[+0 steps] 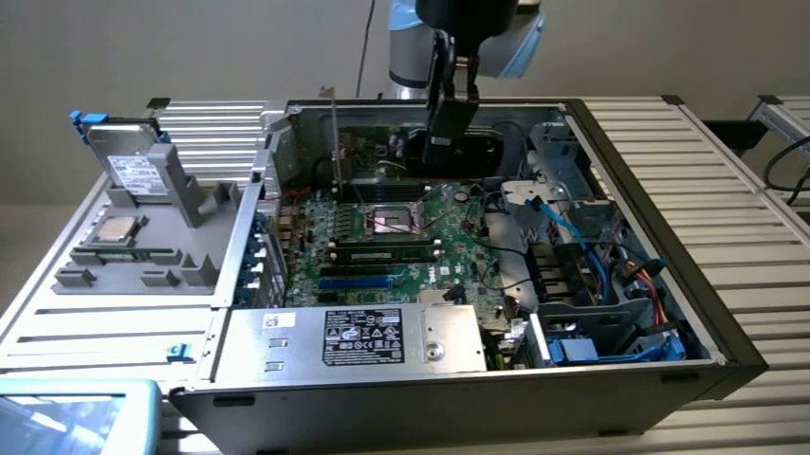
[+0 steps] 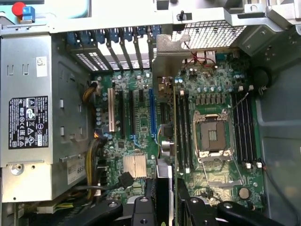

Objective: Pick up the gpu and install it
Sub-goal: 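Insert the gpu into the slot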

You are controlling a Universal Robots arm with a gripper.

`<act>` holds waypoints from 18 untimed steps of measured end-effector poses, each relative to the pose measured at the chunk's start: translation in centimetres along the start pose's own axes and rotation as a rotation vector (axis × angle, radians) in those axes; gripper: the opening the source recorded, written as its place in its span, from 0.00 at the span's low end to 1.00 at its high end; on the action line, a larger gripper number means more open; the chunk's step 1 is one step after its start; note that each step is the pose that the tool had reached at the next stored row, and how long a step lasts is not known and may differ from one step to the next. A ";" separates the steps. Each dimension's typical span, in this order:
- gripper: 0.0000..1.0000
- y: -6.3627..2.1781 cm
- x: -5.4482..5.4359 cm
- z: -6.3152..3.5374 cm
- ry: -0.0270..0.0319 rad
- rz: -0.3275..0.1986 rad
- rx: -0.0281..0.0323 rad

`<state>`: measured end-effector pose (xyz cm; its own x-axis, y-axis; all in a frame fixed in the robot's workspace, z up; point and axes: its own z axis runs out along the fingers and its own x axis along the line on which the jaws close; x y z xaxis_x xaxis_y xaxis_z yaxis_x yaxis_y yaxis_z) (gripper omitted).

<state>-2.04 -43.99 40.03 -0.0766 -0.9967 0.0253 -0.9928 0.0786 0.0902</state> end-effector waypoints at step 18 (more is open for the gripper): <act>0.28 3.17 -0.6 1.80 0.0175 -0.042 0.0154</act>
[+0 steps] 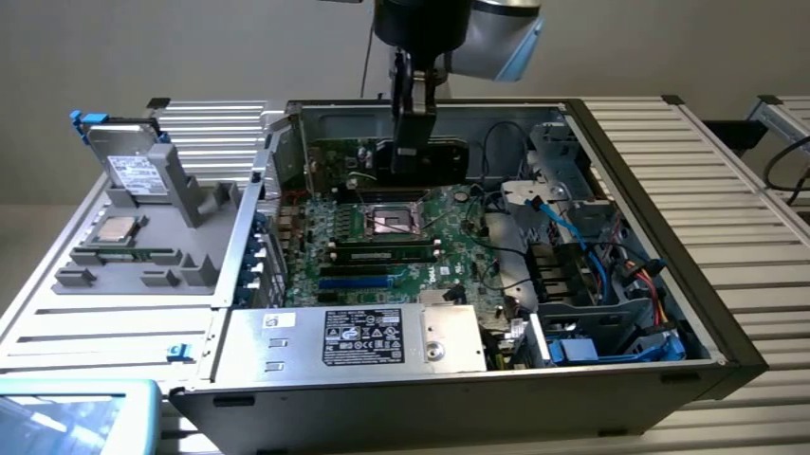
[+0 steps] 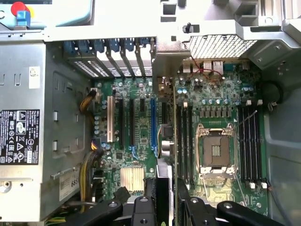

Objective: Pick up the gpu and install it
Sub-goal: 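Insert the gpu into the slot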

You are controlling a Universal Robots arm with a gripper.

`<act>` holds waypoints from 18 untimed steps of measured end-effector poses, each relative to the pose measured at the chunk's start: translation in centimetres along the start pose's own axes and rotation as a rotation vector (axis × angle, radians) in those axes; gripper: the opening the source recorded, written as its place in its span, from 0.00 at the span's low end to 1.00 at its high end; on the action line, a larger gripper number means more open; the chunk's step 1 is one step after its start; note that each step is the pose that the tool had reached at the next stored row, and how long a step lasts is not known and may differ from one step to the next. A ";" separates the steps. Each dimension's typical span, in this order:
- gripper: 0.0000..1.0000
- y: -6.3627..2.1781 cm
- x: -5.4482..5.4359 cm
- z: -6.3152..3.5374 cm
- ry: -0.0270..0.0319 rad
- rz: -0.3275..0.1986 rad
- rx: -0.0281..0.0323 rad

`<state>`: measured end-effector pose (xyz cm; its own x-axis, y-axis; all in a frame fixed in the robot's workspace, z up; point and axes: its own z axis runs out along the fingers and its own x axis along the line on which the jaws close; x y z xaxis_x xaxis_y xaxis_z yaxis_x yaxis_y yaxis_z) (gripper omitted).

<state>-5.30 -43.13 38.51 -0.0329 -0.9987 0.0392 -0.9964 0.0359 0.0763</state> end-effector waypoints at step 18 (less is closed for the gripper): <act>0.28 1.11 -0.3 0.48 0.0007 -0.001 -0.0119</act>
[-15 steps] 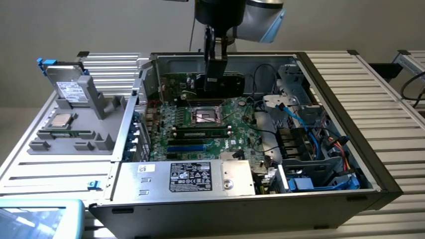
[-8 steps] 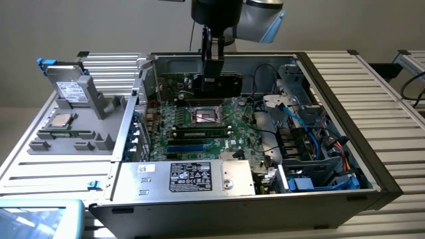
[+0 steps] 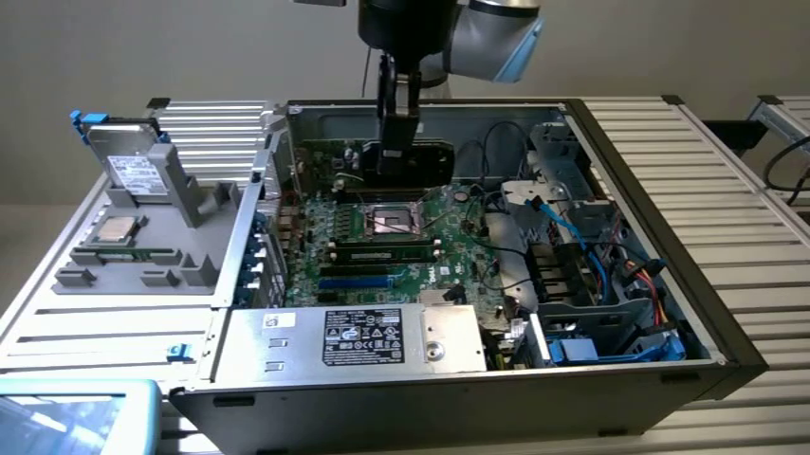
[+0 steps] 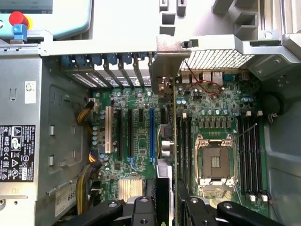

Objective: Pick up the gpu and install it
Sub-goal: 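Insert the gpu into the slot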

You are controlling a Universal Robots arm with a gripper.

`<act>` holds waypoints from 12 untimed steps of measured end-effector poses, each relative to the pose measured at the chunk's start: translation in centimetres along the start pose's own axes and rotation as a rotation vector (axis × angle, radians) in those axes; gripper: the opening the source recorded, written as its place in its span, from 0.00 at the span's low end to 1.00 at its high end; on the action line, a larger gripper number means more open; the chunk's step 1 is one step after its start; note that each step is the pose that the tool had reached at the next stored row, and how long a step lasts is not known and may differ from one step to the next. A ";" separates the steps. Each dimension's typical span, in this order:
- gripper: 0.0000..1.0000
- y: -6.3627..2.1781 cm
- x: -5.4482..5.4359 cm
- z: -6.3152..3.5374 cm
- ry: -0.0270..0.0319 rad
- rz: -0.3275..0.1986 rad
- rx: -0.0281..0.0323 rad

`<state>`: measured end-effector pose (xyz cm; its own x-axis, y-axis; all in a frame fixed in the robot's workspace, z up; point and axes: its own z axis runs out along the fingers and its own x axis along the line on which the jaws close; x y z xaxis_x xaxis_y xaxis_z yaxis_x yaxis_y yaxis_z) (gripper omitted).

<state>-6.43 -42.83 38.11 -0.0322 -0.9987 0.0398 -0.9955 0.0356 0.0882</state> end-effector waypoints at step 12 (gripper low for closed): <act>0.28 0.72 0.0 0.84 -0.0001 0.000 -0.0001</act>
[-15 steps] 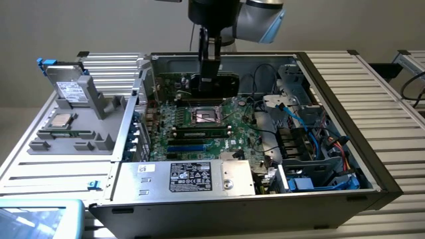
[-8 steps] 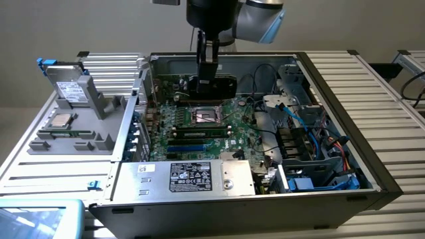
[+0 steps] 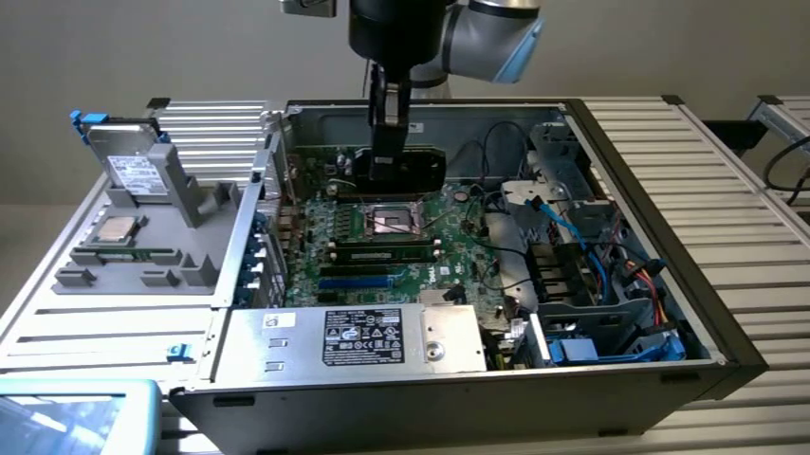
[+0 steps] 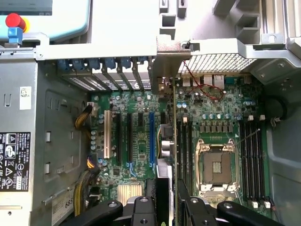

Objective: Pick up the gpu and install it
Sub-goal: 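Insert the gpu into the slot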

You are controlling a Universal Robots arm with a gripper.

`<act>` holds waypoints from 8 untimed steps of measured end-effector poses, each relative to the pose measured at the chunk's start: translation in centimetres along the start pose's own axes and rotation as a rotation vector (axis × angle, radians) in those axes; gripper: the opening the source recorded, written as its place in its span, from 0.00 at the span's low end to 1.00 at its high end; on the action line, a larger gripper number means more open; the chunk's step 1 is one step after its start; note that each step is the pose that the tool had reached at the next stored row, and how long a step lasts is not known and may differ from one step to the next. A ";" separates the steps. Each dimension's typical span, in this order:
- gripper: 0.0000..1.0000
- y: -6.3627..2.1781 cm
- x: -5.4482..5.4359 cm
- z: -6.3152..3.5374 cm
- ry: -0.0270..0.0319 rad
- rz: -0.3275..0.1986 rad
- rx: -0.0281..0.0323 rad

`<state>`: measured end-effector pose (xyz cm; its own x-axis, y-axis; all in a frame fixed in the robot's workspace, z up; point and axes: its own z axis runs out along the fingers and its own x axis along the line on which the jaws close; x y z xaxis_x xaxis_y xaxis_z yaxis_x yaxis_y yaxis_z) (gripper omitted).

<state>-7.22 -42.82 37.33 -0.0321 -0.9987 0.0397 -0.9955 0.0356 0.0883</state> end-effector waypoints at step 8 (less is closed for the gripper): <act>0.28 0.12 0.0 0.85 0.0000 0.000 0.0000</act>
<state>-7.41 -42.82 36.49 -0.0322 -0.9987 0.0397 -0.9955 0.0356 0.0883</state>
